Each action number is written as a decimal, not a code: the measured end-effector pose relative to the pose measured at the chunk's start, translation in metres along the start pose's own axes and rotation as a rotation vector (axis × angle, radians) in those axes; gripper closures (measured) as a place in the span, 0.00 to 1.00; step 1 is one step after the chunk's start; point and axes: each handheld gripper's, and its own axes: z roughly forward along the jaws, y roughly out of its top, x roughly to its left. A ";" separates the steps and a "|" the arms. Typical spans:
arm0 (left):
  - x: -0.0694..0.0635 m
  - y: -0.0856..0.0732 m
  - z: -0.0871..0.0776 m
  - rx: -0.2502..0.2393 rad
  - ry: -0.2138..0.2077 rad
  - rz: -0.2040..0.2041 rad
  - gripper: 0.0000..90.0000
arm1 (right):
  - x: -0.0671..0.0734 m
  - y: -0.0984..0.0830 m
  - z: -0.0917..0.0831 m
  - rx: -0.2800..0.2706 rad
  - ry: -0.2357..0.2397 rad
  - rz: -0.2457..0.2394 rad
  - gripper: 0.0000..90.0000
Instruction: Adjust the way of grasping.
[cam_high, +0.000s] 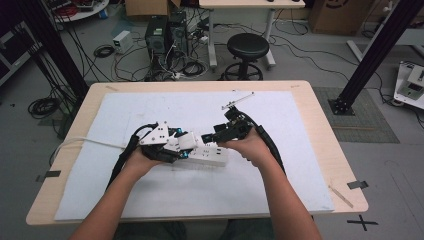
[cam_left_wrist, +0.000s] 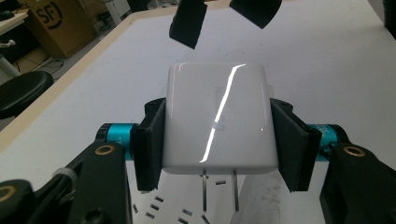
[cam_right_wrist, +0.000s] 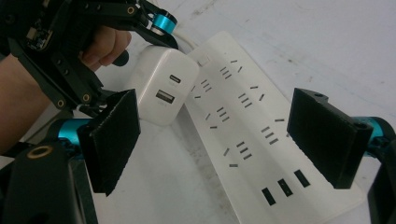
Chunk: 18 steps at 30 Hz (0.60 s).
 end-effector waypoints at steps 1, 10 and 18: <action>0.000 0.000 0.000 0.000 0.000 0.000 0.47 | 0.000 0.000 0.000 0.000 0.000 0.000 0.19; -0.003 0.002 0.004 -0.008 0.004 0.031 0.47 | 0.000 0.002 0.008 -0.004 0.043 0.028 0.19; -0.008 0.004 0.009 -0.016 0.019 0.064 0.47 | 0.000 0.002 0.012 -0.007 0.077 0.039 0.19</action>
